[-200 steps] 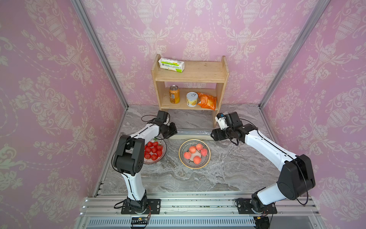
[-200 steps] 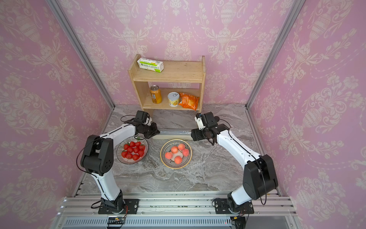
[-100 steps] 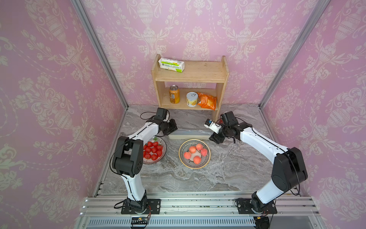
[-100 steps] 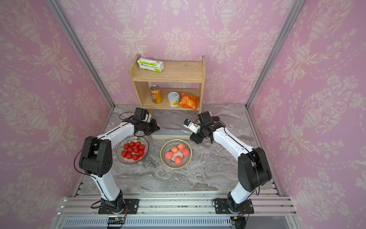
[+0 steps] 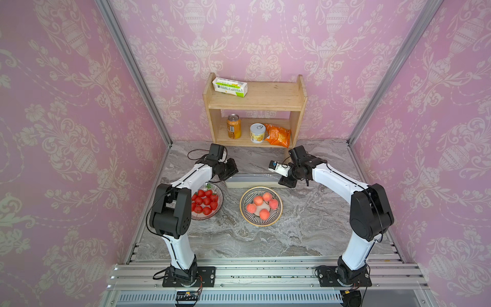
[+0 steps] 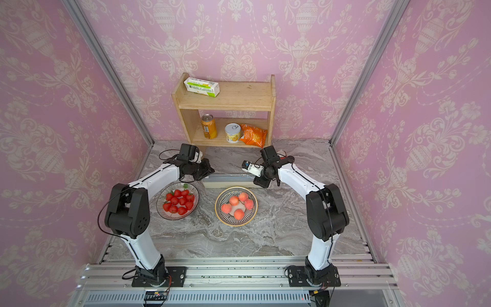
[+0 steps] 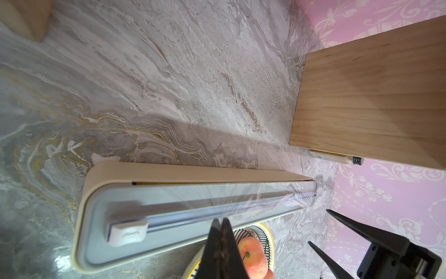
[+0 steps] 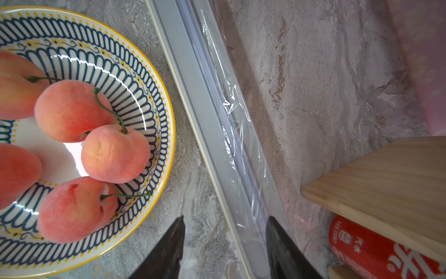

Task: Wrap the plate with plastic wrap
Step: Pull the plastic wrap from the plastic wrap cutting box.

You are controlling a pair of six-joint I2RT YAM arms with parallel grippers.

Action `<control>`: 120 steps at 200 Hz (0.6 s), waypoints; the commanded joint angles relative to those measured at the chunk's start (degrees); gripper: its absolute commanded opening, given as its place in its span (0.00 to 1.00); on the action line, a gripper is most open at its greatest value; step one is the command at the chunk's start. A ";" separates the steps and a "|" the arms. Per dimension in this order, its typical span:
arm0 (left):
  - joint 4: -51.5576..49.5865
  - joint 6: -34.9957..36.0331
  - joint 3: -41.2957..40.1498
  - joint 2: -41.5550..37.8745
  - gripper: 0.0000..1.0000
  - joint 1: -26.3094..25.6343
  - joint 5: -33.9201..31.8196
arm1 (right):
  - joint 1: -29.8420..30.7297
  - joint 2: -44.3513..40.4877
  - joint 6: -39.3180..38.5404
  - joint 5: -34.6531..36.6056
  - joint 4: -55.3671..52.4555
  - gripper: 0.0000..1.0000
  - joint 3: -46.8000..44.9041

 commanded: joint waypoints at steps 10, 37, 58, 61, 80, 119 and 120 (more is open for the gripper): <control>1.43 -0.70 1.80 -2.22 0.00 0.49 0.78 | -0.62 1.84 -1.73 0.60 -2.72 0.54 2.15; 1.35 -0.71 1.71 -2.26 0.00 0.50 0.84 | -1.10 3.79 -1.74 0.13 -5.11 0.46 4.74; 1.38 -0.74 1.71 -2.26 0.00 0.49 0.69 | -1.19 5.00 -1.91 0.46 -6.31 0.44 6.04; 1.38 -0.63 1.71 -2.24 0.00 0.52 0.70 | -1.22 5.09 -1.99 0.49 -6.30 0.44 6.08; 1.30 -0.57 1.71 -2.19 0.00 0.50 0.71 | -1.35 5.87 -2.52 0.91 -6.55 0.44 6.26; 0.94 -0.32 1.62 -2.17 0.00 0.49 0.62 | -1.80 6.94 -2.46 0.57 -7.36 0.42 7.31; 0.94 -0.29 1.62 -2.13 0.00 0.49 0.61 | -1.80 6.95 -2.45 0.57 -7.36 0.42 7.33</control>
